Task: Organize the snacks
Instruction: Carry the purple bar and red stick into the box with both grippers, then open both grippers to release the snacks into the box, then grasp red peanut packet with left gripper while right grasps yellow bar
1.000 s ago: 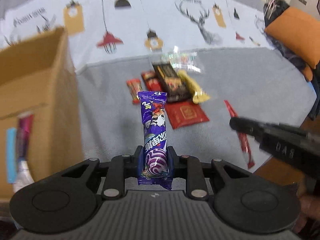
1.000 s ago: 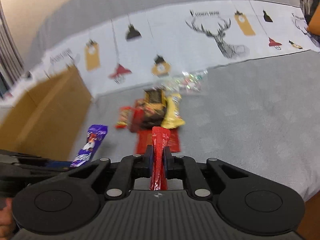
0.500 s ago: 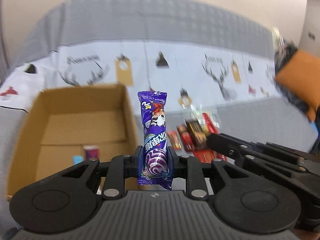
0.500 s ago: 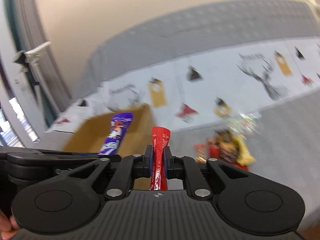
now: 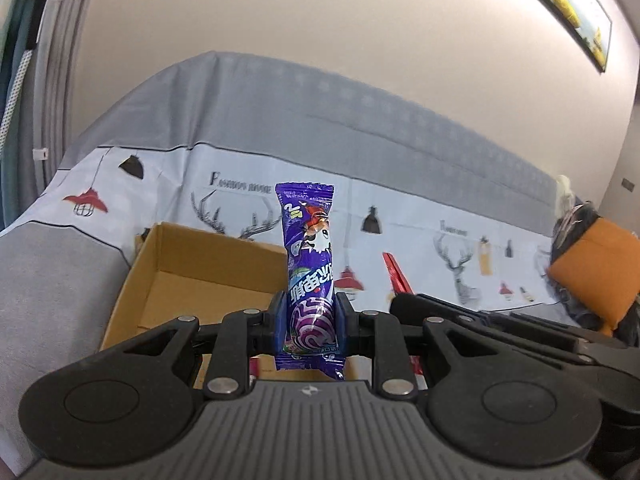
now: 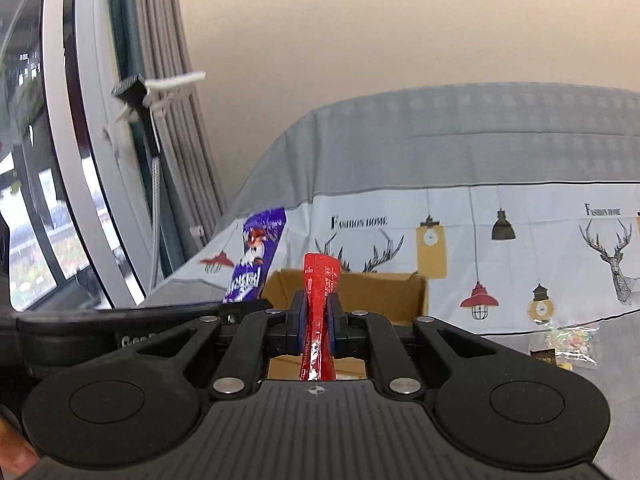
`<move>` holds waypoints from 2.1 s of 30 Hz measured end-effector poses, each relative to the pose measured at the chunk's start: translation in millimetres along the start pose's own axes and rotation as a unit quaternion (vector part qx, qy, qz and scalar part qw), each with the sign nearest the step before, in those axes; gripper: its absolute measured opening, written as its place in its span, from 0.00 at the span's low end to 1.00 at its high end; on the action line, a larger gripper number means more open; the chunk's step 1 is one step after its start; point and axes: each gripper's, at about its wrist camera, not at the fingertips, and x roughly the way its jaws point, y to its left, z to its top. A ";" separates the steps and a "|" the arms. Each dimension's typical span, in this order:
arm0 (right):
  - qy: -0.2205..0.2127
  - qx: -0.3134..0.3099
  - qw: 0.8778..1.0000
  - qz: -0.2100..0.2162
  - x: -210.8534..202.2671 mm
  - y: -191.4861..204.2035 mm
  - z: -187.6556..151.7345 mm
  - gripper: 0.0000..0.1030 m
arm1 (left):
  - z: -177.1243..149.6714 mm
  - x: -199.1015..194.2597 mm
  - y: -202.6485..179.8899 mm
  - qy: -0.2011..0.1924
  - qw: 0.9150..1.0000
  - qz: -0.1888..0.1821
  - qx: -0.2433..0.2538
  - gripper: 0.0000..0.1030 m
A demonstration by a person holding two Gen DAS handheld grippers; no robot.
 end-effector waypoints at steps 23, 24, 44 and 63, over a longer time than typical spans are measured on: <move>0.205 0.016 0.977 -0.054 167.0 1.5 -87.3 0.10 | -68.6 137.8 120.4 0.204 0.975 0.042 -0.078 0.26; 0.212 0.018 0.975 -0.056 170.7 0.3 -89.8 0.10 | -70.6 140.1 120.6 0.210 0.974 0.046 -0.074 0.26; 0.129 0.101 0.986 -0.041 114.9 -49.4 -74.2 0.51 | -51.2 106.3 68.2 0.156 0.986 0.049 -0.045 0.81; 0.073 0.144 0.980 -0.113 25.6 -216.9 -123.8 0.54 | -91.1 166.7 -124.3 0.177 0.979 -0.010 0.099 0.82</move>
